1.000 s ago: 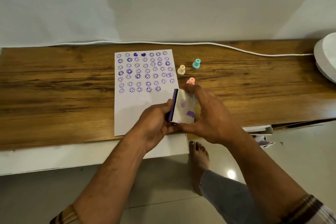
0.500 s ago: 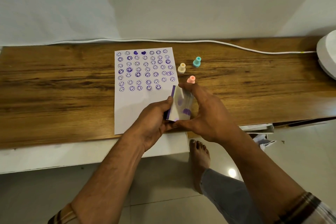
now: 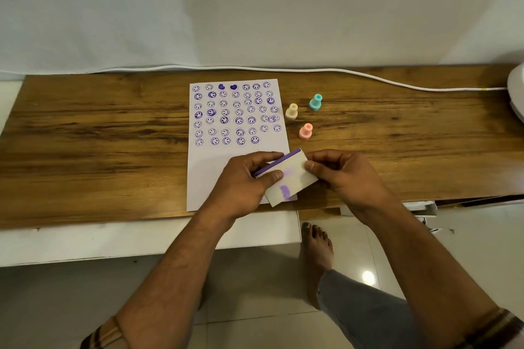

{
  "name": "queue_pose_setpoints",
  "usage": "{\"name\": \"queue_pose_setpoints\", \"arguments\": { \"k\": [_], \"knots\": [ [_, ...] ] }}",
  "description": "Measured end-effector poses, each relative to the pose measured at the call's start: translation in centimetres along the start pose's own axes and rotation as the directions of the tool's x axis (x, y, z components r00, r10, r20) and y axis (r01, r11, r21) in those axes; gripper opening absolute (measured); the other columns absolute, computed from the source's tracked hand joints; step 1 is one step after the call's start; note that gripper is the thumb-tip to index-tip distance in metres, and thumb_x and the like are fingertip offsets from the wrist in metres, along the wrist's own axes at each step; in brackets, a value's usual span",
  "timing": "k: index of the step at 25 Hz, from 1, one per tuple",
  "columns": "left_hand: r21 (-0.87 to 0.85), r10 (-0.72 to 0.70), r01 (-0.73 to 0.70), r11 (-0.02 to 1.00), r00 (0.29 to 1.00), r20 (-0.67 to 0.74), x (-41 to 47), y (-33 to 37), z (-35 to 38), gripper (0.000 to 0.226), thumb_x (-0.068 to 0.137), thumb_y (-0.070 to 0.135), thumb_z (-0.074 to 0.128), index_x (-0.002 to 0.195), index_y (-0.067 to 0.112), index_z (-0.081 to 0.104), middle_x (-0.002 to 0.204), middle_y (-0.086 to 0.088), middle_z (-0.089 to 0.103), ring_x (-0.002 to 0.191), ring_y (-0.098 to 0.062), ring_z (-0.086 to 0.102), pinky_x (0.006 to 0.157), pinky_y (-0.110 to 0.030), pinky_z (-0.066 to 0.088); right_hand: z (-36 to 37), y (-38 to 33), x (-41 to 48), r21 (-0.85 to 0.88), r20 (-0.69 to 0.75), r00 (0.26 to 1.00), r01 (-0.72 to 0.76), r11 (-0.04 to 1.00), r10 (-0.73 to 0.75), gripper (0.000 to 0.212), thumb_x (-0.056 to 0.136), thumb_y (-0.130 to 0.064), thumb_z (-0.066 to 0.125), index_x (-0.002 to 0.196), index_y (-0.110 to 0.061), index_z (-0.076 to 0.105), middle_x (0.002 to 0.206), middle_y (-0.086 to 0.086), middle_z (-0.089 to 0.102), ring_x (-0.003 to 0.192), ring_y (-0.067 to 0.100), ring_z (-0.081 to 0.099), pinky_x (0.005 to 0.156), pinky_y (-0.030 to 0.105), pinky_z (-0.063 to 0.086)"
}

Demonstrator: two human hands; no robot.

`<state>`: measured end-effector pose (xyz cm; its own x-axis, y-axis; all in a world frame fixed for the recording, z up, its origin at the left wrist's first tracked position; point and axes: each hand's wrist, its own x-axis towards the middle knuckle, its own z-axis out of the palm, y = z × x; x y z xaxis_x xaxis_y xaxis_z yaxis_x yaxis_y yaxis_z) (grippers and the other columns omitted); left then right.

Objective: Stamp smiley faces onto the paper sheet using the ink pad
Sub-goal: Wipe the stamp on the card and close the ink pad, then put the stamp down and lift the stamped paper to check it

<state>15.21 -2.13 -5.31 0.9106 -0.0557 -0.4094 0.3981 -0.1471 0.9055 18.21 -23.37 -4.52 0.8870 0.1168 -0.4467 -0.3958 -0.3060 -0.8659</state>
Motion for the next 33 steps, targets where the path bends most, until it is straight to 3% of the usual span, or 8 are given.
{"name": "queue_pose_setpoints", "arguments": {
  "k": [4, 9, 13, 16, 19, 26, 30, 33],
  "knots": [
    [-0.182, -0.022, -0.014, 0.983, 0.981, -0.192, 0.6, 0.0, -1.1, 0.035, 0.089, 0.017, 0.076, 0.122, 0.025, 0.071, 0.117, 0.001, 0.074, 0.111, -0.020, 0.069, 0.094, -0.043, 0.059, -1.8, 0.5, 1.1, 0.200, -0.279, 0.951, -0.081, 0.977, 0.136, 0.013, 0.091, -0.028, 0.076, 0.103, -0.030, 0.074, 0.106, -0.004, 0.077, 0.099, 0.012, 0.071, 0.079, 0.032, 0.061],
    [-0.236, -0.012, -0.087, 0.968, 0.920, -0.392, 1.1, -0.6, -3.4, 0.033, 0.090, -0.001, 0.070, 0.114, 0.021, 0.074, 0.113, -0.002, 0.073, 0.106, -0.026, 0.072, 0.092, -0.041, 0.060, -5.1, 2.2, 2.5, 0.131, -0.488, 0.852, -0.145, 0.981, 0.191, 0.013, 0.098, -0.031, 0.070, 0.107, -0.021, 0.072, 0.102, -0.003, 0.073, 0.095, 0.014, 0.067, 0.070, 0.029, 0.056],
    [-0.246, -0.020, -0.102, 0.964, 0.893, -0.450, 1.3, -1.0, -3.9, 0.033, 0.093, -0.002, 0.066, 0.115, 0.020, 0.074, 0.120, 0.001, 0.071, 0.104, -0.019, 0.073, 0.079, -0.027, 0.061, -5.4, 3.2, 3.3, -0.028, -0.538, 0.829, -0.202, 0.979, 0.156, 0.009, 0.098, -0.032, 0.069, 0.090, -0.028, 0.069, 0.094, -0.002, 0.070, 0.084, 0.014, 0.065, 0.078, 0.037, 0.056],
    [-0.236, -0.020, -0.101, 0.967, 0.887, -0.461, 1.3, -1.0, -3.8, 0.035, 0.097, -0.003, 0.059, 0.117, 0.021, 0.074, 0.123, 0.006, 0.069, 0.101, -0.015, 0.075, 0.078, -0.025, 0.062, -5.5, 3.3, 3.4, -0.122, -0.547, 0.830, -0.212, 0.970, 0.113, 0.014, 0.098, -0.034, 0.069, 0.103, -0.023, 0.075, 0.099, 0.001, 0.069, 0.077, 0.006, 0.057, 0.076, 0.033, 0.048],
    [-0.234, -0.018, -0.102, 0.967, 0.887, -0.461, 1.2, -0.9, -3.7, 0.036, 0.098, -0.004, 0.055, 0.118, 0.020, 0.073, 0.127, 0.002, 0.068, 0.101, -0.015, 0.074, 0.079, -0.028, 0.063, -5.4, 3.2, 3.4, -0.278, -0.549, 0.835, -0.231, 0.932, 0.043, 0.020, 0.097, -0.033, 0.068, 0.108, -0.018, 0.076, 0.097, 0.002, 0.070, 0.082, 0.015, 0.059, 0.073, 0.029, 0.043],
    [-0.255, 0.025, -0.164, 0.953, 0.880, -0.475, 1.2, -0.6, -3.6, 0.041, 0.099, -0.006, 0.050, 0.110, 0.024, 0.076, 0.129, 0.001, 0.068, 0.100, -0.016, 0.075, 0.078, -0.030, 0.063, -4.1, 2.4, 2.4, -0.466, -0.553, 0.828, -0.221, 0.857, -0.087, 0.028, 0.098, -0.030, 0.068, 0.120, -0.014, 0.069, 0.114, 0.007, 0.074, 0.089, 0.011, 0.054, 0.075, 0.027, 0.041],
    [-0.008, 0.093, -0.118, 0.993, 0.822, -0.561, 0.7, -0.7, -4.2, 0.035, 0.099, 0.001, 0.054, 0.111, 0.027, 0.074, 0.116, 0.007, 0.073, 0.098, -0.012, 0.073, 0.087, -0.035, 0.061, -2.9, 0.6, 1.0, -0.464, -0.581, 0.783, -0.095, 0.881, -0.222, 0.031, 0.096, -0.032, 0.071, 0.124, -0.022, 0.064, 0.115, 0.002, 0.070, 0.099, 0.015, 0.065, 0.079, 0.033, 0.056],
    [0.309, 0.156, 0.051, 0.950, 0.778, -0.609, -0.3, -0.8, -4.6, 0.031, 0.096, 0.013, 0.060, 0.125, 0.023, 0.067, 0.127, -0.002, 0.068, 0.118, -0.022, 0.063, 0.097, -0.041, 0.052, 2.3, -0.4, -0.8, -0.570, -0.397, 0.817, 0.137, 0.810, -0.417, 0.022, 0.093, -0.032, 0.073, 0.114, -0.028, 0.069, 0.109, -0.007, 0.069, 0.093, 0.012, 0.064, 0.072, 0.030, 0.055]
  ]
}}
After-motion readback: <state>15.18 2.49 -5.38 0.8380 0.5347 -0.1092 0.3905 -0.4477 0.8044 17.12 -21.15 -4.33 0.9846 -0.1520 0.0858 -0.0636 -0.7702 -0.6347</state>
